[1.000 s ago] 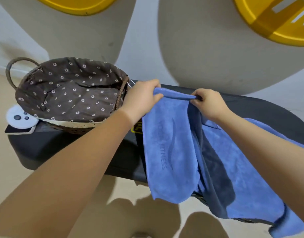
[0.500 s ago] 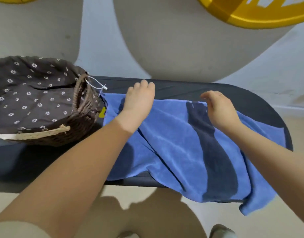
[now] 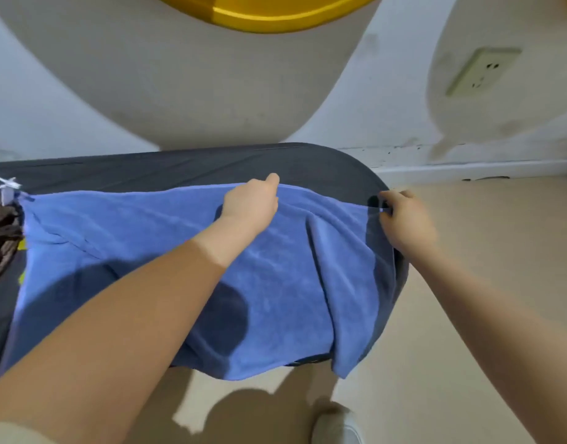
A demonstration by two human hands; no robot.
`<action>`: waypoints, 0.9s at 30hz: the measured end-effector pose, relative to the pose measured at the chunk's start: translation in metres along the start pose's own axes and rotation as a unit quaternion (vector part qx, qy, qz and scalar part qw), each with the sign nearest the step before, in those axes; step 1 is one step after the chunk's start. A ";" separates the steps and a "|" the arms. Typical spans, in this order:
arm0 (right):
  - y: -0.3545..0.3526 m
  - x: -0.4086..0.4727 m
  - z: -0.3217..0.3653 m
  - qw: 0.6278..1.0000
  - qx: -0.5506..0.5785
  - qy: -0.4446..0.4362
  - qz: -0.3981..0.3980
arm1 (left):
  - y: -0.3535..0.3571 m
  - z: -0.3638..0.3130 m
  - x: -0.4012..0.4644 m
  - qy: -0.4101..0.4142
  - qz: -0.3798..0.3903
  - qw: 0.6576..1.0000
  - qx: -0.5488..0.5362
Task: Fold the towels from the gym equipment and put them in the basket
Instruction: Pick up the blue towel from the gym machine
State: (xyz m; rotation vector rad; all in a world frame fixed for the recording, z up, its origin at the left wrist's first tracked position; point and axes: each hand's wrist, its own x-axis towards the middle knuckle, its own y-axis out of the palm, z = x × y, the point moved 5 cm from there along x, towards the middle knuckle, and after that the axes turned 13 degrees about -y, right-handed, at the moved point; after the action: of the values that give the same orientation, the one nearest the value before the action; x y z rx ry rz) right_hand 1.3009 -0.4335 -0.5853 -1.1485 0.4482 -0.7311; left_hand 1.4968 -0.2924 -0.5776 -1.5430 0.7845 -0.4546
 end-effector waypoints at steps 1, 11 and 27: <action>0.000 0.002 -0.004 1.000 0.003 0.002 0.002 | 0.003 -0.002 0.003 -0.008 0.004 1.000 0.001; -0.014 0.047 -0.028 0.998 0.017 0.005 0.064 | 0.000 -0.016 0.034 -0.073 0.055 0.995 -0.038; -0.024 0.093 0.031 0.993 0.028 -0.117 0.019 | 0.005 -0.011 0.037 -0.017 0.022 0.991 -0.131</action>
State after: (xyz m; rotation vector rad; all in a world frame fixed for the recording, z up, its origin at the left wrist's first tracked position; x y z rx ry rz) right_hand 1.3790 -0.4855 -0.5475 -1.1537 0.2508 -0.5640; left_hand 1.5140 -0.3261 -0.5871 -1.7675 0.8751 -0.3009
